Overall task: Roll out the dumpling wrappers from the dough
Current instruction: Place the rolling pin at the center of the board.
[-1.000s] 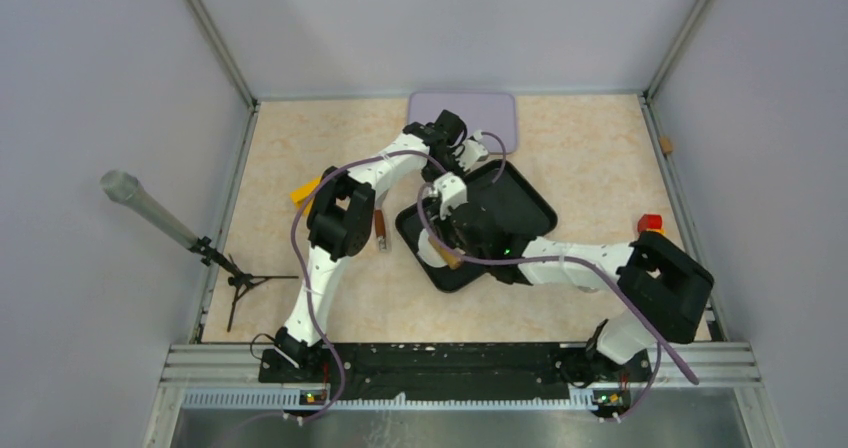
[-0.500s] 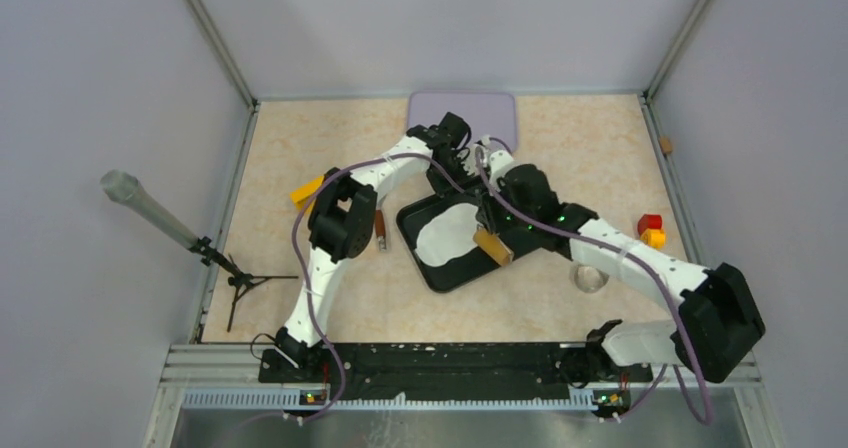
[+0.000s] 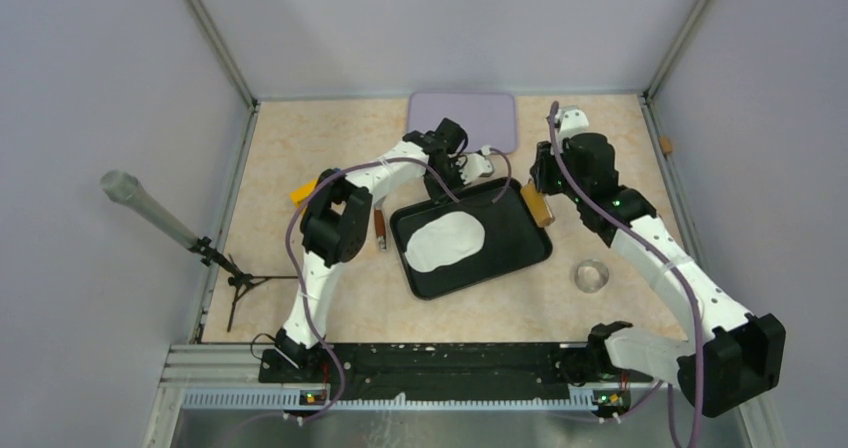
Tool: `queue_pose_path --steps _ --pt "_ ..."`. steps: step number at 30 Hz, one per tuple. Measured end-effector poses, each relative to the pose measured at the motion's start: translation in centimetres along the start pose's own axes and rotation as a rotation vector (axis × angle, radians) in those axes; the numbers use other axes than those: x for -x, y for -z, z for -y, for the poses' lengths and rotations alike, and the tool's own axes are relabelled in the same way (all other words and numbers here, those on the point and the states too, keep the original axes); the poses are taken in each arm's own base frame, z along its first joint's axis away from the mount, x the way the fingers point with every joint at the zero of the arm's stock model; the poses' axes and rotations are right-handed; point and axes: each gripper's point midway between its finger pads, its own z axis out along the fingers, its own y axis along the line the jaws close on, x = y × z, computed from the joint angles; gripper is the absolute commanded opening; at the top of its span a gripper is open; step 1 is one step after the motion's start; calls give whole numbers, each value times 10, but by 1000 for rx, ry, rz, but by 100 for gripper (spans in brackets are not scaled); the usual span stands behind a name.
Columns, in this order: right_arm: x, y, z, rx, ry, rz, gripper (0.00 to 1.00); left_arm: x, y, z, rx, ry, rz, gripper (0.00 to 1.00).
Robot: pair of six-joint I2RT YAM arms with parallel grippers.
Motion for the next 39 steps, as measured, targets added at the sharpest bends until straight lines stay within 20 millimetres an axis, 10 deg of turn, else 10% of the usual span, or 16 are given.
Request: queue_pose_path --steps 11,18,24,30,39 --pt "-3 -36 77 -374 -52 18 0 20 35 -18 127 32 73 97" --pt "-18 -62 94 -379 -113 -14 0 32 103 -29 239 136 207 99" --pt "-27 -82 128 -313 -263 -16 0 -14 142 -28 290 264 250 99" --pt "-40 -101 120 -186 -313 -33 7 -58 142 -29 289 369 239 99" --pt "-54 -104 117 -72 -395 -41 43 -63 121 -28 262 451 230 99"
